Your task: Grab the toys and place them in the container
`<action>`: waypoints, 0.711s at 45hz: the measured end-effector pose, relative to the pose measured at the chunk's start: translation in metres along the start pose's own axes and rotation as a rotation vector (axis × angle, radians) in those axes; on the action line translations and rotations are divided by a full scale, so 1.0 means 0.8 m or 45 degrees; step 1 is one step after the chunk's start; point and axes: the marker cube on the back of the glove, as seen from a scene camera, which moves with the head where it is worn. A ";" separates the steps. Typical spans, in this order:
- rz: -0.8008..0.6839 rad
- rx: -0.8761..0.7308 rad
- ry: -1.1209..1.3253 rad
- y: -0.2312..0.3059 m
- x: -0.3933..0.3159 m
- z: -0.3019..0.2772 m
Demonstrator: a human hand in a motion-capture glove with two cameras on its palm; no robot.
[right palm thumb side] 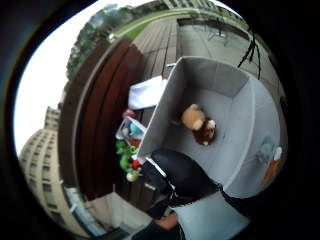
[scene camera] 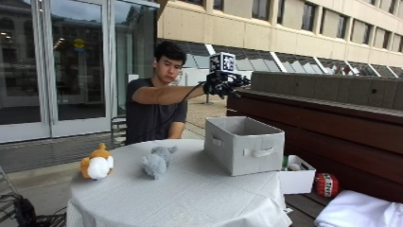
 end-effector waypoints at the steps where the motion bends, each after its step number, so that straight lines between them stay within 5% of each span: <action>1: -0.010 -0.011 0.019 0.005 0.010 -0.004; 18: 0.115 0.014 0.124 0.055 0.179 -0.048; 32: 0.193 -0.041 0.112 0.087 0.302 0.021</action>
